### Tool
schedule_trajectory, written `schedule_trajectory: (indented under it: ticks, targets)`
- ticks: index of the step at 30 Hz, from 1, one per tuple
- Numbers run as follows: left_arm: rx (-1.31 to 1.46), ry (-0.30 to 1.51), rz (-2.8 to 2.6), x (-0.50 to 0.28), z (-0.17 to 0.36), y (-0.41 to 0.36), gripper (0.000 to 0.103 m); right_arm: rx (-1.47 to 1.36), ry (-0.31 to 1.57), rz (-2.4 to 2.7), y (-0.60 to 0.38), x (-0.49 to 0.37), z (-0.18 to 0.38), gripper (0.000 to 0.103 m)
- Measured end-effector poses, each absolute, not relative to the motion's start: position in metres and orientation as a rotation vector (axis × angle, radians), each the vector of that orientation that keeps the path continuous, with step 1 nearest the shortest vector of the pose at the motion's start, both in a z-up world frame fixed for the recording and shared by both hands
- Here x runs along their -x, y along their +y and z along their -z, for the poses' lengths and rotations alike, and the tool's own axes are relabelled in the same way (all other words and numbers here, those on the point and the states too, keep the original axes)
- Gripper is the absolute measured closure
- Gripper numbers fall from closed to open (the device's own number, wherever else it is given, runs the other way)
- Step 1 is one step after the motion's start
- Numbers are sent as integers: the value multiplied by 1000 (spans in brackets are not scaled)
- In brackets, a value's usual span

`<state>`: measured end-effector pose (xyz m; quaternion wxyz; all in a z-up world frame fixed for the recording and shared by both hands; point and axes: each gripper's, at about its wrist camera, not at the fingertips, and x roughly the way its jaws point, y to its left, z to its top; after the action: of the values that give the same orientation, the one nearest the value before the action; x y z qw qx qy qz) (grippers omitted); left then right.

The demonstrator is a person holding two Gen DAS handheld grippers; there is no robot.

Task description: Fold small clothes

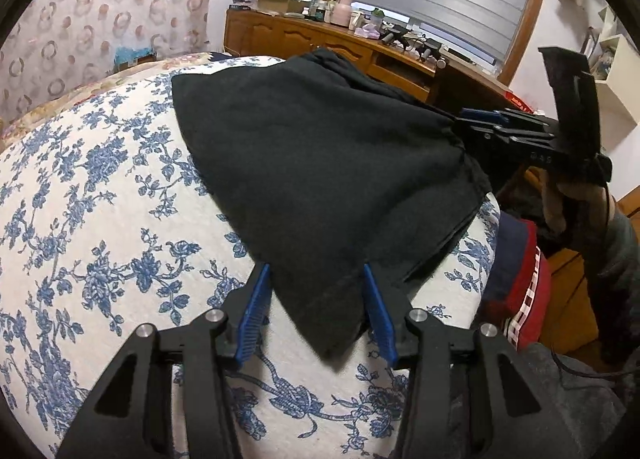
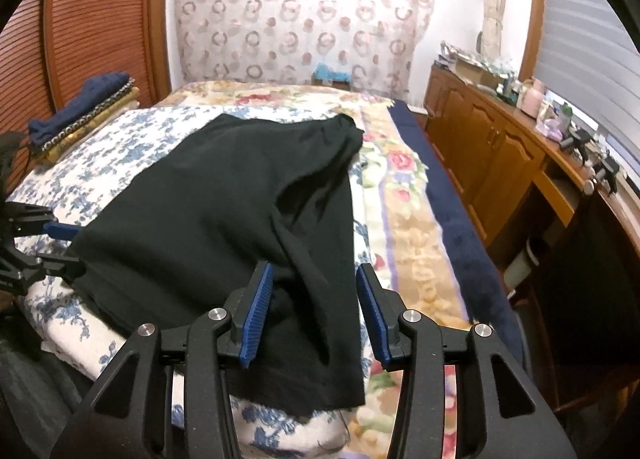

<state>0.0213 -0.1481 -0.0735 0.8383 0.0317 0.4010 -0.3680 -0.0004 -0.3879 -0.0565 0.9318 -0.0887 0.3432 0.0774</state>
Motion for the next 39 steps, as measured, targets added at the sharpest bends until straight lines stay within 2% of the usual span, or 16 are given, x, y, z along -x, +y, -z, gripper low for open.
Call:
schedule_trajectory:
  ticks: [9, 15, 18, 20, 28, 29, 32, 39]
  targets:
    - [-66, 846, 778, -22, 74, -148, 57, 137, 693, -231, -373, -62, 48, 59]
    - [-74, 844, 777, -22, 74, -148, 57, 44, 827, -249, -383, -118, 64, 61]
    - [-71, 842, 776, -22, 74, -148, 57, 50, 839, -277, -385, -127, 66, 92]
    - [-71, 842, 777, -22, 74, -148, 57, 55, 796, -243, -393, -128, 59, 99]
    - [-70, 847, 775, -21, 74, -147, 57, 67, 757, -87, -417, -122, 49, 98]
    - [-71, 848, 773, -21, 74, -147, 57, 72, 746, -90, -416, -116, 46, 91]
    - [-67, 853, 771, -19, 73, -145, 57, 53, 742, -169, -414, -100, 43, 78]
    - [-41, 858, 762, -17, 74, -134, 57, 78, 705, -235, -404, -44, 39, 67]
